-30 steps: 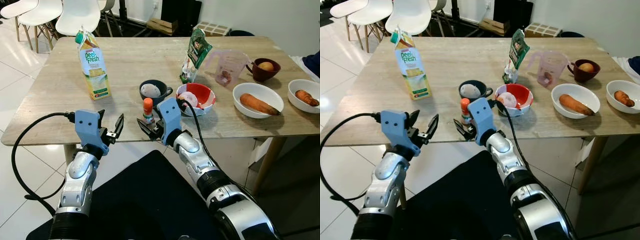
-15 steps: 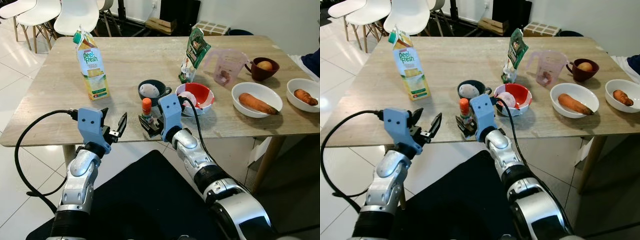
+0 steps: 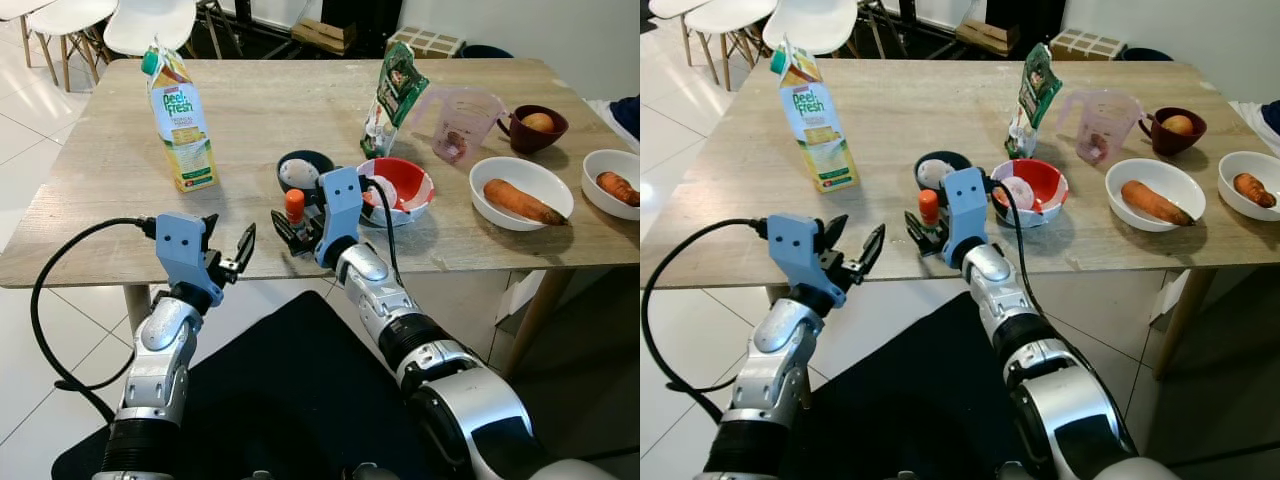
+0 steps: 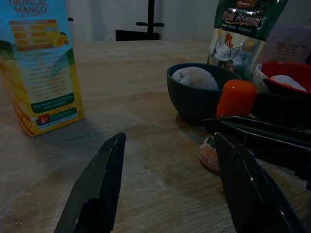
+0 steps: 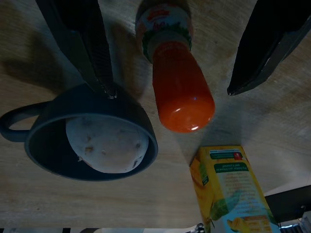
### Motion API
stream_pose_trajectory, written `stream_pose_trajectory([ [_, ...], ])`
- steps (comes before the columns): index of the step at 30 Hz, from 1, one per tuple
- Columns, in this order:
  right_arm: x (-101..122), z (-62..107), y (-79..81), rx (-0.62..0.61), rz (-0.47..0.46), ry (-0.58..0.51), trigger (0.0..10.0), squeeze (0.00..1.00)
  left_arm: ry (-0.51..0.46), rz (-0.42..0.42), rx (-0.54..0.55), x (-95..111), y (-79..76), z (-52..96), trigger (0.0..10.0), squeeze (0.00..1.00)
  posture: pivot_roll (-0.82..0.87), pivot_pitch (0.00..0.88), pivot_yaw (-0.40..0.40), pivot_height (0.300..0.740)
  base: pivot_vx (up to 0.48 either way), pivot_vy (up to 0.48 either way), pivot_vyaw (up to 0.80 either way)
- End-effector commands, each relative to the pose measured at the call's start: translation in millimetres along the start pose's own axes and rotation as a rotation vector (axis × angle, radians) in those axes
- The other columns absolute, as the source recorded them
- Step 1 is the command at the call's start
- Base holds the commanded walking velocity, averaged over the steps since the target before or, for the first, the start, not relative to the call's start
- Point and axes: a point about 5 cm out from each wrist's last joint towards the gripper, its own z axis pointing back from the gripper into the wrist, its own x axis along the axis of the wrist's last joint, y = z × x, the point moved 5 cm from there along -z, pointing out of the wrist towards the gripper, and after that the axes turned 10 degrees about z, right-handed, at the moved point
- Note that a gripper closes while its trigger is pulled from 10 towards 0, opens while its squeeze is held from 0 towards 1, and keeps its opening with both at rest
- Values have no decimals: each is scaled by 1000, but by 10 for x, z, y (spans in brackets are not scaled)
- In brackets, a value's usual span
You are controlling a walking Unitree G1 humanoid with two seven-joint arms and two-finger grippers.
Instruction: Restocking fridge
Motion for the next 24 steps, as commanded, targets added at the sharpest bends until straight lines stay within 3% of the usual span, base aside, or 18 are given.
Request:
stream_pose_trajectory([
  [1,-2,-49,181,34,-25,11,10000,0,38,-5,-2,-79,23,24,10000,0,-129,222,-32,740,0,0,0],
  [5,60,-102,279,37,-24,2,10000,0,41,-8,-1,-87,39,51,10000,0,-130,222,-33,740,0,0,0],
  [24,104,-137,390,40,-49,-17,10000,0,44,-13,-6,-93,25,38,10000,0,-129,219,-34,740,0,0,0],
])
